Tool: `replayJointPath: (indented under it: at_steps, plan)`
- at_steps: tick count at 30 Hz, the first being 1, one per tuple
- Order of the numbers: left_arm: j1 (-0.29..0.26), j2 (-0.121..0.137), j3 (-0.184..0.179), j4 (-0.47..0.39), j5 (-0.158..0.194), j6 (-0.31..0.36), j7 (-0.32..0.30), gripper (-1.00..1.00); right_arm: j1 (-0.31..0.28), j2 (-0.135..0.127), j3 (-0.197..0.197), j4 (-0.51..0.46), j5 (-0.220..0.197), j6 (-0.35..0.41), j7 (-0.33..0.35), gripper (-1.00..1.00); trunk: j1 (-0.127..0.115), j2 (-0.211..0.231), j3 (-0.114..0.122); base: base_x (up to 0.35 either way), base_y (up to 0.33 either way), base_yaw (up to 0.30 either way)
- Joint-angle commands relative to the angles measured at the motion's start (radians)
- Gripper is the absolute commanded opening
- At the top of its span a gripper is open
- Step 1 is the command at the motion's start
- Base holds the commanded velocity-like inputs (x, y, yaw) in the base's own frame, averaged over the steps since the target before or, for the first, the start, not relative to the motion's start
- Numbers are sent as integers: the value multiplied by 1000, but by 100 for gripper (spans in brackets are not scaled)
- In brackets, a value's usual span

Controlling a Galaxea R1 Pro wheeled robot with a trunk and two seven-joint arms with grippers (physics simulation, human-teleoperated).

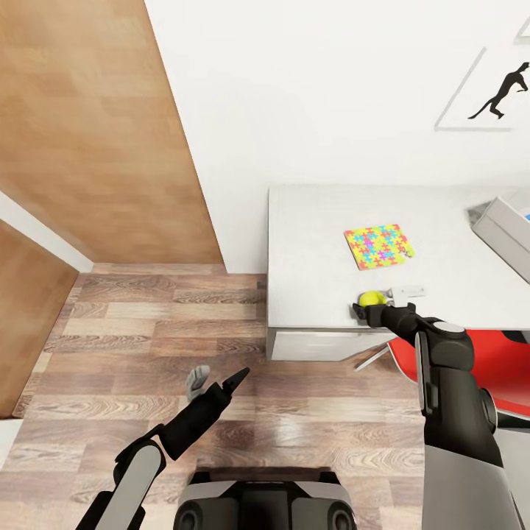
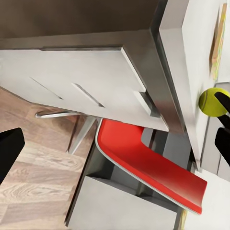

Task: Put all the toys in the child's room - the three board games (two on the bed and one on the table), the two jigsaw puzzles on the table, and the tennis ball on the table - inside the toy box on the table in the child's room.

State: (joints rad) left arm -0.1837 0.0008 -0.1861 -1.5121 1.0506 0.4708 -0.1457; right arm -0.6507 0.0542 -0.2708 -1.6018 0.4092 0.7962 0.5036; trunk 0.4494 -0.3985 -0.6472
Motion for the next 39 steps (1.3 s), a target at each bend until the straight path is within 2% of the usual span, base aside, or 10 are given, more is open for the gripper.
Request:
replayJointPath:
  at_steps: [1,8,9,34,38,39]
  plan:
    - [0,0,0,0,5,5,0,100,-1,1,-2,-1,11,2,10,100,1,-2,-1,0,0,0]
    - [0,0,0,0,3,5,0,100,-2,1,-1,-1,10,2,10,100,1,-2,-1,0,0,0]
    - [0,-1,0,0,3,5,0,100,-3,1,-1,-1,10,2,10,-100,1,-2,-1,0,0,0]
    - [0,-3,0,0,0,5,1,100,-5,0,-1,-7,11,1,11,-100,1,-2,-1,0,0,0]
    - [0,-4,0,1,0,5,1,100,-5,-11,-2,-9,10,6,11,-100,1,-2,-1,0,0,0]
    - [0,-4,0,1,0,5,1,100,-6,-21,-2,-10,10,8,12,-100,1,-2,-1,0,0,0]
